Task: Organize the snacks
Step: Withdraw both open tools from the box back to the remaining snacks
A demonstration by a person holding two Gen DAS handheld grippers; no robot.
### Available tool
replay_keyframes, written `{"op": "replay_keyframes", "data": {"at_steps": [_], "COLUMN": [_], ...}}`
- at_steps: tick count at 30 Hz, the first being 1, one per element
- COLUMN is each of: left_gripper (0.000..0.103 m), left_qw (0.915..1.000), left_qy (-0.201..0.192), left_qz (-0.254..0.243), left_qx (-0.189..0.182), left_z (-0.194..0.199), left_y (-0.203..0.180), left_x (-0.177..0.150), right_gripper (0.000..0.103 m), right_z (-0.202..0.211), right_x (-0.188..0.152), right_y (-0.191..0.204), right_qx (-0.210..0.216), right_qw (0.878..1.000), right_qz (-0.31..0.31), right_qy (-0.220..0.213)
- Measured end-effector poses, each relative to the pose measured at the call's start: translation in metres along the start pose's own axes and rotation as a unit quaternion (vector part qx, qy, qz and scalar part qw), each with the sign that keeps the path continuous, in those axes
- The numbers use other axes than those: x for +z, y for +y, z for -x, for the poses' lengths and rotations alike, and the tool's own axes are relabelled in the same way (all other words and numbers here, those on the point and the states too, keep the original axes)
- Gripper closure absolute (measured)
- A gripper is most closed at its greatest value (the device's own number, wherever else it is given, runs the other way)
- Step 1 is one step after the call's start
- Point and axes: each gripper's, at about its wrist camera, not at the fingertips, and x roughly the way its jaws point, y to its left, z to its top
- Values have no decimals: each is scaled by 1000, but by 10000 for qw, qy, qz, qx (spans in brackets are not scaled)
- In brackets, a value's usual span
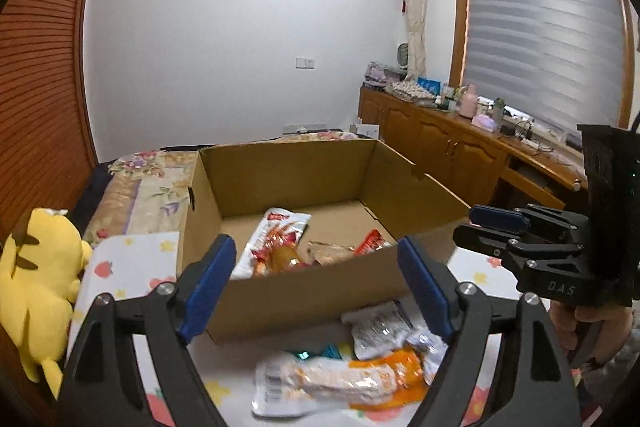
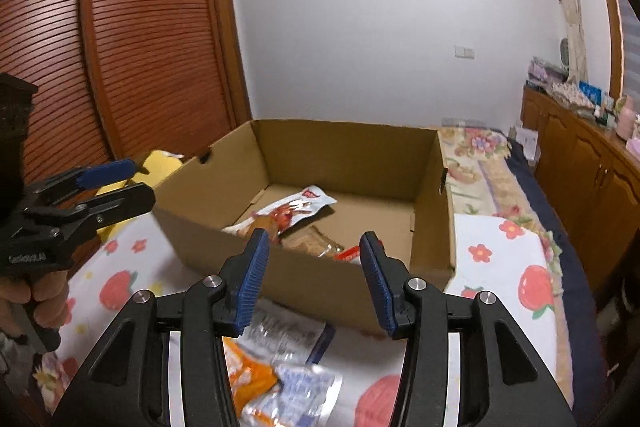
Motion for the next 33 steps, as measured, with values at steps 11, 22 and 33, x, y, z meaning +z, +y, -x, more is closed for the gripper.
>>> {"op": "replay_keyframes", "data": {"at_steps": [11, 22, 33], "left_gripper": [17, 17, 17], "left_qw": [9999, 9975, 9958], "left_qy": [60, 536, 745], "left_qz": [74, 375, 360], "left_qx": [101, 257, 387], "left_z": [23, 2, -4], "left_y": [-10, -4, -3], "left_x": [-57, -100, -106], "right_gripper": [55, 55, 47], "right_z": [14, -16, -34], "right_x": [-56, -88, -95], "right_y": [10, 3, 13], "right_qx": [9, 45, 58], "right_qw": [9992, 9957, 9922], "right_qz": [102, -119, -58], "right_qy": [374, 917, 1247]}}
